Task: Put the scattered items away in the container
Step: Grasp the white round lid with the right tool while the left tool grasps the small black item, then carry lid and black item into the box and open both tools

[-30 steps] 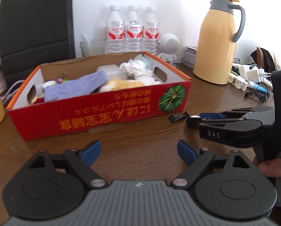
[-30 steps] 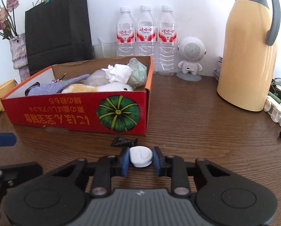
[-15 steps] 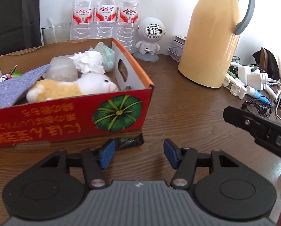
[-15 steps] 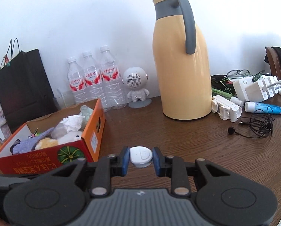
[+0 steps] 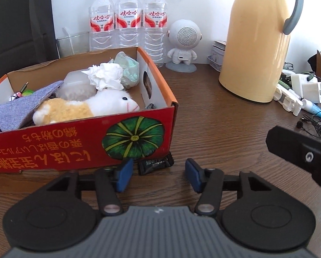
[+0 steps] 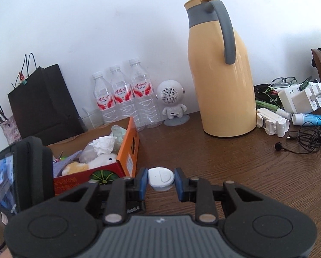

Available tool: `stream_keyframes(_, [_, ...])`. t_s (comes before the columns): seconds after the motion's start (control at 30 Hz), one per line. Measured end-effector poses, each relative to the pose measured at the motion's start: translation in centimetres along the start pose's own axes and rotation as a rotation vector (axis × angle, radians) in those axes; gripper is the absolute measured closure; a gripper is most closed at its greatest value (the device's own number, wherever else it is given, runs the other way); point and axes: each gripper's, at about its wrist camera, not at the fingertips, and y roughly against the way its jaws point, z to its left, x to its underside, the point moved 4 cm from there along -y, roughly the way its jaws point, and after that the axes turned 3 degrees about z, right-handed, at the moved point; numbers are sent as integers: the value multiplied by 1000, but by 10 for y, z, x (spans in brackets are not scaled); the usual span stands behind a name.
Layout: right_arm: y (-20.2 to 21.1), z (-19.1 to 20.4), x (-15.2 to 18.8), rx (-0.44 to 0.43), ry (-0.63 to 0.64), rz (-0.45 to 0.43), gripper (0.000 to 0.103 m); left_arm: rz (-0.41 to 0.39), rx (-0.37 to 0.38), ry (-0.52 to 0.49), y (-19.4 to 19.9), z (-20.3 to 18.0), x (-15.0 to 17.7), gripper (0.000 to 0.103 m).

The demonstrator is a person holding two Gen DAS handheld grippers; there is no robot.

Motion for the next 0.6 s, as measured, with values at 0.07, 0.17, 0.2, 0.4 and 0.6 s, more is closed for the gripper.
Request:
stream_keyframes(0.07, [1,1,0,-3,1,-4,77,-14,-31,6,-1,-2,0,60])
stream_keyframes(0.17, [1,0,1,-9,-8,-3,77,-27,-43,26,-1,2,0,76])
stream_keyframes(0.2, [1,-1,1,-9,-13,1,77,-29,-39,31,0,4,1,77])
stream_keyframes(0.4, [-5,-1,6,-15,-17,31,77,-32,25,41,15,9,13,82])
stream_keyframes(0.6, [-5,6,9,-27,7,45,77,-129,0,-10,76,40,46,82])
